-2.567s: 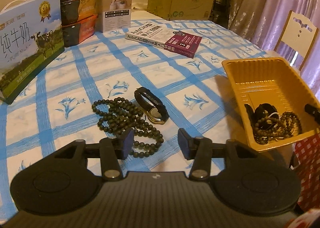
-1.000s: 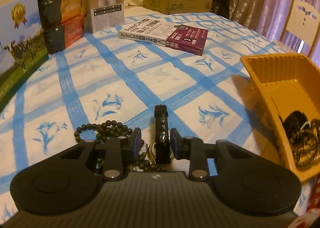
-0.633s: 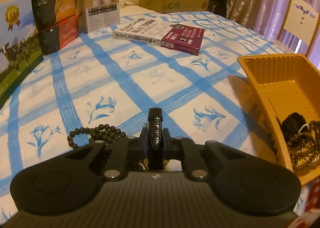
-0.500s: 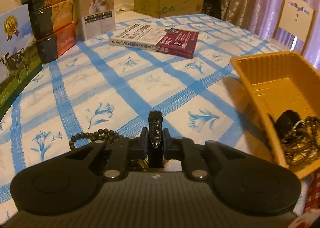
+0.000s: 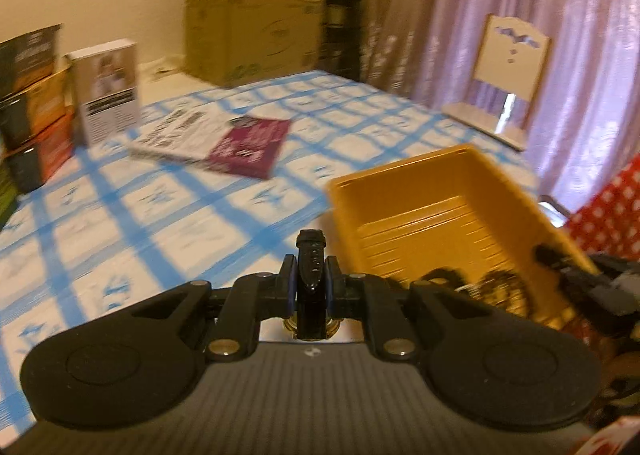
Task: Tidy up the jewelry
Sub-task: 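Carry the black watch into the orange tray and open the left tool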
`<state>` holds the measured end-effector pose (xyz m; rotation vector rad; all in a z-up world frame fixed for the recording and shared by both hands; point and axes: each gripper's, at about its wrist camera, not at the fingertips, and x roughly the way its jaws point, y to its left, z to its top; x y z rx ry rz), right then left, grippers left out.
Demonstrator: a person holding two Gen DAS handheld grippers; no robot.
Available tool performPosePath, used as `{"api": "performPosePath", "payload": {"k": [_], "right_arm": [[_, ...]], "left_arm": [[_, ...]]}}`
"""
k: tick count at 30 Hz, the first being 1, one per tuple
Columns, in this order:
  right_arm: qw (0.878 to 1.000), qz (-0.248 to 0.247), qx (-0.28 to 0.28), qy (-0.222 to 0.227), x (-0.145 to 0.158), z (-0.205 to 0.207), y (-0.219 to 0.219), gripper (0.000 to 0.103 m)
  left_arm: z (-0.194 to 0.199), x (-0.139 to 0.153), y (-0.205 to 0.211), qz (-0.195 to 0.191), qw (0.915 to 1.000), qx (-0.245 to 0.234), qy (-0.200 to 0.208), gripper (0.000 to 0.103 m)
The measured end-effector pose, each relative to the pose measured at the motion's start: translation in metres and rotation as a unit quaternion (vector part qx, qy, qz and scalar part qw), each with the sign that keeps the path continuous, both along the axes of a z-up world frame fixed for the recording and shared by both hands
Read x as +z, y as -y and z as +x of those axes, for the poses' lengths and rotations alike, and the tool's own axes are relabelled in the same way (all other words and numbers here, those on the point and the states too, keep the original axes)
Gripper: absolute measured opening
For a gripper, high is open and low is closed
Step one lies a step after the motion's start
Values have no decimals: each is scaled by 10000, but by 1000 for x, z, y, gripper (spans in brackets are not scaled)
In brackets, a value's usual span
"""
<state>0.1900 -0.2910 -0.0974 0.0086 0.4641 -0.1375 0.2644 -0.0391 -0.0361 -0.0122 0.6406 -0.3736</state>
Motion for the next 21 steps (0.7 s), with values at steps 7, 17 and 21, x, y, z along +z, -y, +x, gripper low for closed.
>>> {"api": "performPosePath", "payload": {"k": [7, 17, 21], "right_arm": [[10000, 45, 45, 5, 0, 0, 1, 3], [9999, 117, 49, -32, 2, 5, 6, 3], [9999, 124, 46, -36, 2, 6, 6, 3]], "left_arm": [[24, 1, 49, -252, 9991, -346, -18, 12], [49, -24, 85, -316, 9977, -484, -359, 12], [47, -15, 83, -400, 9980, -438, -209, 17]]}}
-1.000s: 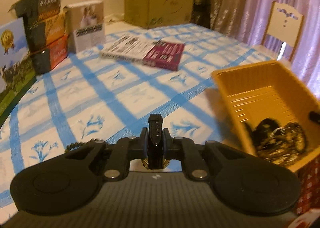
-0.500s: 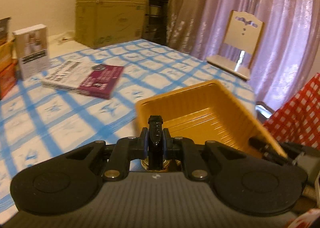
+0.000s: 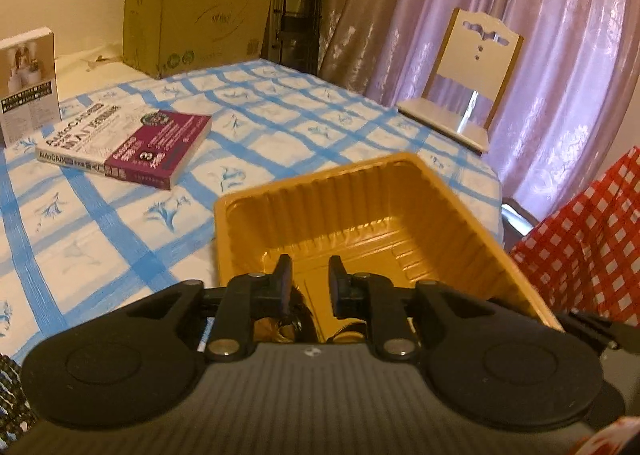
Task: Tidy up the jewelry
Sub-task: 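Carry the black watch into the orange tray and open the left tool, then move the left tool to the long dark bead strand and grasp it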
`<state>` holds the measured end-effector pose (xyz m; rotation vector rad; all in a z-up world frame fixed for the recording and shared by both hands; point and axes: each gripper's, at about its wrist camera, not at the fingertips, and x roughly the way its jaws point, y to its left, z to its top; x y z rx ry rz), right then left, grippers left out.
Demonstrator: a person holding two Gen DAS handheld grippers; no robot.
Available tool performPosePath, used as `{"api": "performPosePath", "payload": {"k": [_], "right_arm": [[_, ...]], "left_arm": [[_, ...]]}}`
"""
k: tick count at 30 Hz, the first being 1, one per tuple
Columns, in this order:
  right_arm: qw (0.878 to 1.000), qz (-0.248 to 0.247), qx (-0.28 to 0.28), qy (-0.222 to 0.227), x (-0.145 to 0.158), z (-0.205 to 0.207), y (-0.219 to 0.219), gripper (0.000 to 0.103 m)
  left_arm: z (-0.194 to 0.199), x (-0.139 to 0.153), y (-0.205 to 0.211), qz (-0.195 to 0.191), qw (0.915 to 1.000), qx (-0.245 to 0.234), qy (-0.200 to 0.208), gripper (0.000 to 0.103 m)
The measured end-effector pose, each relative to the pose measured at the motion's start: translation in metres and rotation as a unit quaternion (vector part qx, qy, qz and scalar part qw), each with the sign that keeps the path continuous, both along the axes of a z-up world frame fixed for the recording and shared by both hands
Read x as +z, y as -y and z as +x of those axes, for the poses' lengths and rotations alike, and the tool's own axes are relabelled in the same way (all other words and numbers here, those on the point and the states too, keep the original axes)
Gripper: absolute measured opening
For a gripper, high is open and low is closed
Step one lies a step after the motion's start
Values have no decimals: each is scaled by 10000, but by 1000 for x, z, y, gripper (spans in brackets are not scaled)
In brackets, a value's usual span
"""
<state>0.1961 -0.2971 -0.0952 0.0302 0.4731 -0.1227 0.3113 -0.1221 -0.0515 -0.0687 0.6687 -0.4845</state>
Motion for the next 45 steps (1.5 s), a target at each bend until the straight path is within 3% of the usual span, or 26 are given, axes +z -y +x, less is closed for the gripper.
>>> {"api": "performPosePath", "payload": {"k": [13, 25, 36, 45], "right_arm": [[10000, -16, 2, -54, 1, 2, -1, 3], [10000, -16, -5, -57, 1, 2, -1, 3], [9999, -38, -34, -108, -2, -2, 1, 3], [9999, -51, -37, -116, -2, -3, 1, 3]], "left_arm": [[-31, 19, -66, -18, 9979, 648, 90, 28], [-65, 24, -141, 188, 9901, 1391, 25, 41], [-107, 12, -195, 402, 9764, 2109, -237, 49], [-127, -7, -212, 470, 9683, 2394, -535, 50]]}}
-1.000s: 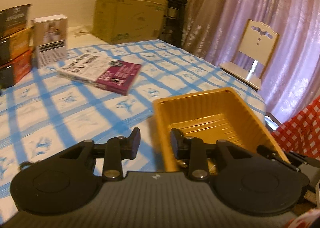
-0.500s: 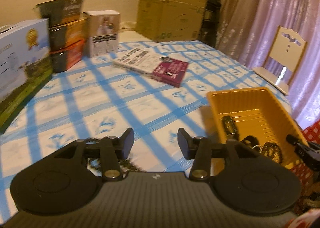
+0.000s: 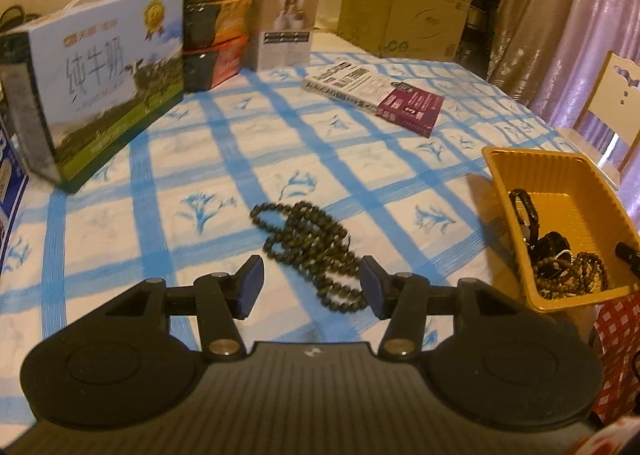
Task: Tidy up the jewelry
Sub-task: 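Move the left tool to the long dark bead strand and grasp it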
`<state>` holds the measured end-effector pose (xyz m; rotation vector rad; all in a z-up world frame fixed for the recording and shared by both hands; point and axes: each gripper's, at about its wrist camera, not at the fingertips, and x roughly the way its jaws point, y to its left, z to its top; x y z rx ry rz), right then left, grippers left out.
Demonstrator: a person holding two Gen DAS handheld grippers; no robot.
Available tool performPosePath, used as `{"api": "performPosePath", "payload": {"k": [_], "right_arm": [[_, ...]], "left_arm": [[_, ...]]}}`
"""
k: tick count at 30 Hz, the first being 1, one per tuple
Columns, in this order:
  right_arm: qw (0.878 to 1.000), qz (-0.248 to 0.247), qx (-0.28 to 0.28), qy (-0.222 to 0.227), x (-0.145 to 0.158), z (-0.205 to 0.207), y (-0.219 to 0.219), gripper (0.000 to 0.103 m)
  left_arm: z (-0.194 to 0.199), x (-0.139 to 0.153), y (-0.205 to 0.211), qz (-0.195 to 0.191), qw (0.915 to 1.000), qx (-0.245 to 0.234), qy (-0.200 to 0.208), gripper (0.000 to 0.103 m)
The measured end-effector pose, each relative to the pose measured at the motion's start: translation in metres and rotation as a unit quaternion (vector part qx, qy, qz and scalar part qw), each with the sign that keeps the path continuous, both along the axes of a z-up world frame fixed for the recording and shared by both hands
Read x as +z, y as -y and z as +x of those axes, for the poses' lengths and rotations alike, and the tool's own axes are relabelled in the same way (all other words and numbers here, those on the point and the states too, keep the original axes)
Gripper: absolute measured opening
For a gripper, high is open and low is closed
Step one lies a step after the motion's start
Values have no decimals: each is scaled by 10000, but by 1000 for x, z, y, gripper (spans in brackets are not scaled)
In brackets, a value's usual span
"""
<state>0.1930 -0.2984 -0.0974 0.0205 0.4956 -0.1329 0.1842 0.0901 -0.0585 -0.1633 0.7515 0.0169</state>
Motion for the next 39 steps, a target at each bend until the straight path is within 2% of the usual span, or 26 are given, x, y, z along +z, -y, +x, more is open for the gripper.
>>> {"api": "performPosePath", "payload": {"k": [14, 18, 25, 33, 39], "right_arm": [[10000, -35, 12, -21, -1, -3, 2, 3], [10000, -34, 11, -26, -1, -3, 2, 3], [10000, -40, 13, -36, -1, -3, 2, 3], [10000, -43, 9, -38, -1, -3, 2, 3], [10000, -45, 10, -40, -1, -3, 2, 3]], "left_arm": [[4, -23, 2, -1, 9996, 103, -263, 54], [11, -29, 6, 20, 9996, 78, -276, 58], [33, -43, 17, 86, 9993, 8, -363, 67], [63, -61, 21, 12, 9986, 177, -502, 67], [83, -69, 29, 191, 9983, 342, -443, 67]]}}
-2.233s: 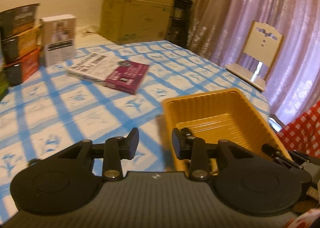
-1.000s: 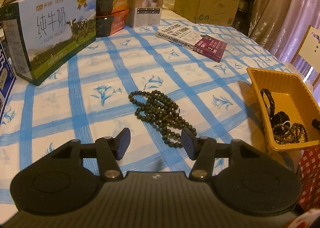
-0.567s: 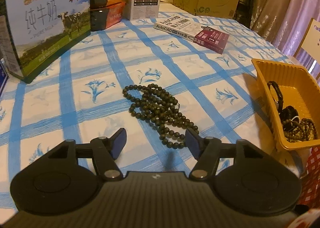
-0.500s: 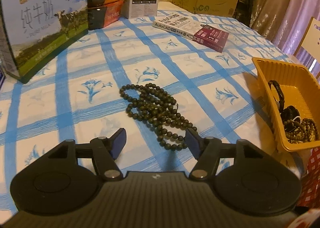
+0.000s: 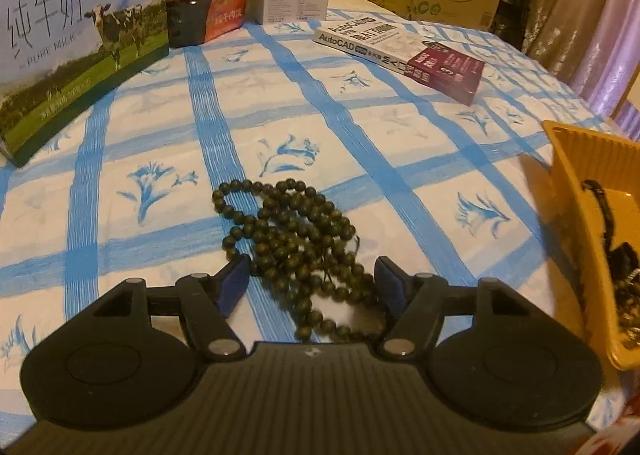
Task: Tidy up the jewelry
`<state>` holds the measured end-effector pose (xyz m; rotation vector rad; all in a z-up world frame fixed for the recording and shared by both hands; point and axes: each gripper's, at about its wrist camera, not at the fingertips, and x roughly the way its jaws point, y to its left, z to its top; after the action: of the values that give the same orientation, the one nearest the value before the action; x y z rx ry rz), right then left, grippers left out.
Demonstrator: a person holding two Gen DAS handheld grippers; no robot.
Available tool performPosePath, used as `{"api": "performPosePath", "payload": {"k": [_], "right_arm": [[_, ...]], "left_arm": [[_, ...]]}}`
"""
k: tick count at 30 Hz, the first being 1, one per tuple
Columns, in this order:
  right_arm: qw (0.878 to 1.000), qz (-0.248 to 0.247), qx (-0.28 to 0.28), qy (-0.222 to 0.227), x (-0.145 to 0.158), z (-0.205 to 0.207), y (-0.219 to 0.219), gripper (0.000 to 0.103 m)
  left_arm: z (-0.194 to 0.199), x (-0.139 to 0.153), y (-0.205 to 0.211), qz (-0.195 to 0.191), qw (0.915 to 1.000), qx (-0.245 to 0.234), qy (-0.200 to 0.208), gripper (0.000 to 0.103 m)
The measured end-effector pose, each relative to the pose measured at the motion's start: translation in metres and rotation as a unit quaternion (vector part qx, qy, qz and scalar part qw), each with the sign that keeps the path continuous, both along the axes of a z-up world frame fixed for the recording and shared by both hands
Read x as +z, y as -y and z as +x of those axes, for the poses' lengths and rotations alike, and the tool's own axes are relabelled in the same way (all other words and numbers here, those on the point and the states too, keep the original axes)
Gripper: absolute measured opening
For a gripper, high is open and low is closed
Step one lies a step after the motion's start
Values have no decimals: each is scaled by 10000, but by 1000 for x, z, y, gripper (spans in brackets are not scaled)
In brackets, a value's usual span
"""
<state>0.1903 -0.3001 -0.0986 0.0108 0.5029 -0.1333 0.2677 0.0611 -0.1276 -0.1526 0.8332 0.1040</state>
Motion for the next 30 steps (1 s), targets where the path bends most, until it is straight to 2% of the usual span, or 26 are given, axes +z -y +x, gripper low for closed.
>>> {"api": "performPosePath", "payload": {"k": [5, 9, 12, 14, 19, 23, 25, 30], "right_arm": [[10000, -1, -11, -9, 0, -2, 2, 3], [10000, -2, -8, -8, 0, 0, 1, 3], [10000, 2, -11, -9, 0, -1, 1, 3], [10000, -4, -5, -9, 0, 0, 1, 3], [10000, 0, -11, -9, 0, 0, 0, 3], [10000, -6, -11, -9, 0, -1, 1, 3], [10000, -6, -10, -11, 0, 0, 0, 3], [10000, -17, -5, -11, 0, 0, 0, 3]], "left_arm": [[10, -7, 8, 296, 9995, -74, 58, 66], [8, -9, 10, 513, 9983, -218, 152, 47], [4, -9, 7, 563, 9974, -407, 209, 23], [0, -8, 2, 565, 9968, -527, 215, 17], [-17, -6, -14, 656, 9951, -714, 169, 16], [-23, -4, -27, 599, 9962, -633, 71, 24], [-22, -4, -28, 598, 9964, -592, 43, 33], [-14, -6, -22, 585, 9964, -616, 84, 33]]}}
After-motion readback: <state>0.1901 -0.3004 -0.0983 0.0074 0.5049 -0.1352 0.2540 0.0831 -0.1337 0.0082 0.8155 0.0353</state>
